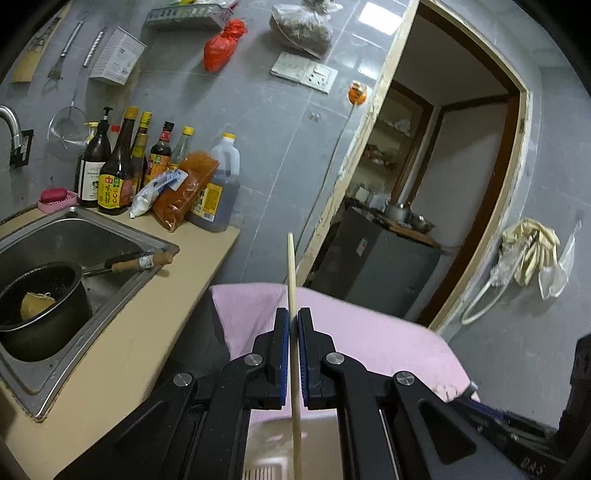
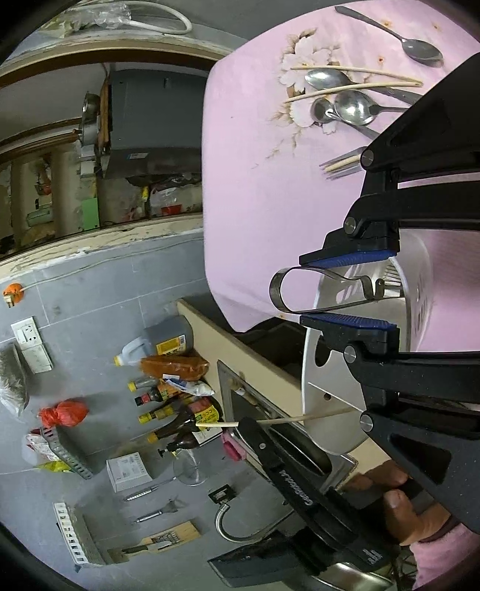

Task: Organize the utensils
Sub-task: 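Lower the chopstick into the white caddy and open the left tool while the right tool releases the tongs there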

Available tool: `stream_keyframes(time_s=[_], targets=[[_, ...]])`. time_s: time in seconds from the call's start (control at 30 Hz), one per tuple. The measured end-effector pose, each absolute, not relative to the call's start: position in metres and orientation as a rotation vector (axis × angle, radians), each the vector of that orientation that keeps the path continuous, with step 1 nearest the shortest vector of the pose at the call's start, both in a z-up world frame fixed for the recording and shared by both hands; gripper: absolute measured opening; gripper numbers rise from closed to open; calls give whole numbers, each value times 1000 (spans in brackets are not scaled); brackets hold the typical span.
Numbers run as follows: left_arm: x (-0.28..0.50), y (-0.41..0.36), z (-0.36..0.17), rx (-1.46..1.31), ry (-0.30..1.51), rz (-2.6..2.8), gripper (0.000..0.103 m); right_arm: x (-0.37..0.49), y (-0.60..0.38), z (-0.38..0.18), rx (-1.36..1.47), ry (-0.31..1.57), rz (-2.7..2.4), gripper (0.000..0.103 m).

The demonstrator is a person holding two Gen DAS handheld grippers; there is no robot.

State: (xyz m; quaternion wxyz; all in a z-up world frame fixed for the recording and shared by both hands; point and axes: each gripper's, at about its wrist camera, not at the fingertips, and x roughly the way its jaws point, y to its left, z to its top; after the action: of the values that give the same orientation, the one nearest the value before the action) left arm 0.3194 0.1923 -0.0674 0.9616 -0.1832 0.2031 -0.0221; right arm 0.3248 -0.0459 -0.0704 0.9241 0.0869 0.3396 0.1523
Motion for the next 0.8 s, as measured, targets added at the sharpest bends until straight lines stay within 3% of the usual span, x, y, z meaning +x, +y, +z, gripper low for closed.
stream_keyframes(time_s=[0.33, 0.4, 0.47, 0.63, 0.8], targets=[[305, 189, -67, -350, 510, -98, 6, 315, -58, -62, 232, 672, 317, 36], [301, 187, -65, -346, 524, -104, 13, 311, -64, -58, 243, 659, 311, 41], [296, 184, -63, -350, 528, -101, 31, 306, -72, -54, 258, 643, 295, 47], [282, 173, -50, -356, 503, -99, 45, 290, -95, -41, 271, 576, 233, 67], [269, 149, -31, -329, 450, -98, 67, 271, -125, -21, 249, 474, 151, 90]])
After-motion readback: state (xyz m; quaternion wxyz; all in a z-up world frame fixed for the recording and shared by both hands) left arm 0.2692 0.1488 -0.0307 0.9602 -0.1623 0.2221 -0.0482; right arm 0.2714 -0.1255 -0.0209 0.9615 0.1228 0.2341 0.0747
